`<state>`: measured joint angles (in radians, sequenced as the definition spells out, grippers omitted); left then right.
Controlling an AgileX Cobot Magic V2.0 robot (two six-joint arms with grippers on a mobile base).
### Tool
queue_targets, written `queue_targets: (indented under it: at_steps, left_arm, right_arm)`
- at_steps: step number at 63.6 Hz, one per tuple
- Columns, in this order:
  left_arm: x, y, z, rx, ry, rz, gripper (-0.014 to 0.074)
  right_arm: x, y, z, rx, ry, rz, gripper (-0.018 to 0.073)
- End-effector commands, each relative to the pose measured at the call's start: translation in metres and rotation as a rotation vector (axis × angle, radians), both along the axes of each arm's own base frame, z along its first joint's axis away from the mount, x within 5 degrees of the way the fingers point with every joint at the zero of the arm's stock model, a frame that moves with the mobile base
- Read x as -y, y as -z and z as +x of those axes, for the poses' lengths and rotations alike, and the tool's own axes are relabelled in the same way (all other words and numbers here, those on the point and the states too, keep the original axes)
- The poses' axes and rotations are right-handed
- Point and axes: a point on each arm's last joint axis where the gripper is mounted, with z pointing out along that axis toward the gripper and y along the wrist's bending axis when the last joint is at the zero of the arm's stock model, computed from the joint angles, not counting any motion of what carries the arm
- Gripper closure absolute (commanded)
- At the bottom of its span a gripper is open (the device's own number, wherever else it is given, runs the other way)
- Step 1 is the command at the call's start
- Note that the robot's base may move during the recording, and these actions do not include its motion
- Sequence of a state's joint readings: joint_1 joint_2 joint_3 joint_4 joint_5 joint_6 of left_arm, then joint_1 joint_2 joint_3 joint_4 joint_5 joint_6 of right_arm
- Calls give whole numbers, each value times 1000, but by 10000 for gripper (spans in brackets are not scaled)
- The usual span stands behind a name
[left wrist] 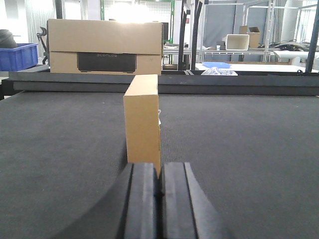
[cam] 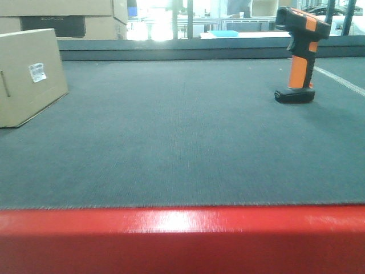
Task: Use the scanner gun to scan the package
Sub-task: 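Position at the table edge facing the cardboard box and scanner gun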
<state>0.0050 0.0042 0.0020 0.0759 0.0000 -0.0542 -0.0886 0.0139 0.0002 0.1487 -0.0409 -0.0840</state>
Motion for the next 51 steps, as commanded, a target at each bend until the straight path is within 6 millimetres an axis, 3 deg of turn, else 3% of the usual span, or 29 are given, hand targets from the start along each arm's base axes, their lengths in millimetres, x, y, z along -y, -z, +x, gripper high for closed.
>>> queue_targets:
  at_steps: [1,51]
  left_arm:
    - [0,-3,-1,29,2,-5,707]
    - [0,-3,-1,29,2,-5,707]
  right_arm:
    - [0,-3,-1,33,3,-7,727]
    - [0,-3,-1,33,3,-7,727]
